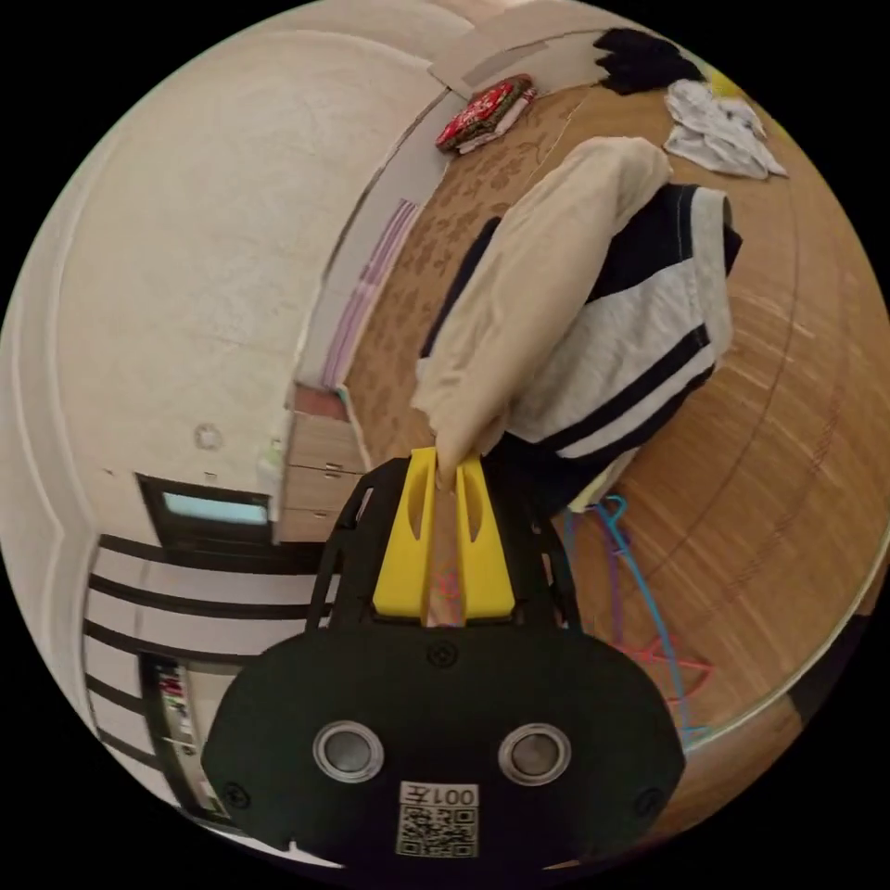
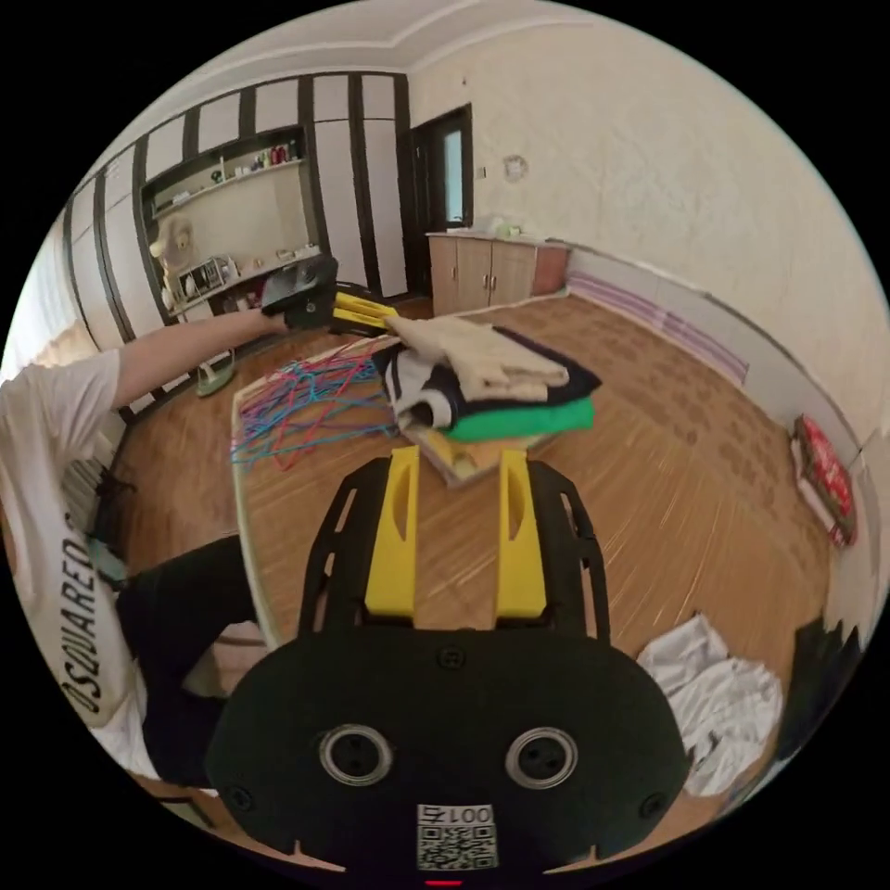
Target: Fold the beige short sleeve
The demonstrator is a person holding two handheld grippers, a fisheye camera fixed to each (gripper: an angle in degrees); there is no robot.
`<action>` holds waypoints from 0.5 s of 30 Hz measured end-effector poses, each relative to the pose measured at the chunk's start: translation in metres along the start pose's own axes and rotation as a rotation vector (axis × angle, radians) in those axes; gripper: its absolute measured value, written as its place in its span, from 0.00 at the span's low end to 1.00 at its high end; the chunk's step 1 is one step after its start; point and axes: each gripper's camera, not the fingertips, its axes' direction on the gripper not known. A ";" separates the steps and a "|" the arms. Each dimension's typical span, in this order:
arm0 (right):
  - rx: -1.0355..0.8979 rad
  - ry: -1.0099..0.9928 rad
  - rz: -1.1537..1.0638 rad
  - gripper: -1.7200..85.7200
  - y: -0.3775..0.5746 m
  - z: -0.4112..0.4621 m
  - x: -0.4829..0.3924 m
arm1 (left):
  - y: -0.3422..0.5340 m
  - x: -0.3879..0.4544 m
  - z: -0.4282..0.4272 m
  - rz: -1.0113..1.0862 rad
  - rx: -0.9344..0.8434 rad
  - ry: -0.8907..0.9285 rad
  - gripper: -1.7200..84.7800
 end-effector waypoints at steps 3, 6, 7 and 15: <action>-0.070 0.111 -0.079 0.16 -0.051 0.044 -0.015 | -0.010 0.016 -0.010 0.113 0.023 -0.222 0.05; -0.221 0.226 -0.152 0.15 -0.075 0.091 -0.025 | -0.010 0.038 -0.008 0.160 0.038 -0.272 0.05; -0.270 0.258 -0.203 0.13 -0.077 0.102 -0.030 | -0.006 0.047 -0.005 0.172 0.040 -0.263 0.05; -0.295 0.530 -0.576 0.09 -0.063 0.108 -0.062 | 0.018 0.096 0.001 0.230 0.133 -0.189 0.05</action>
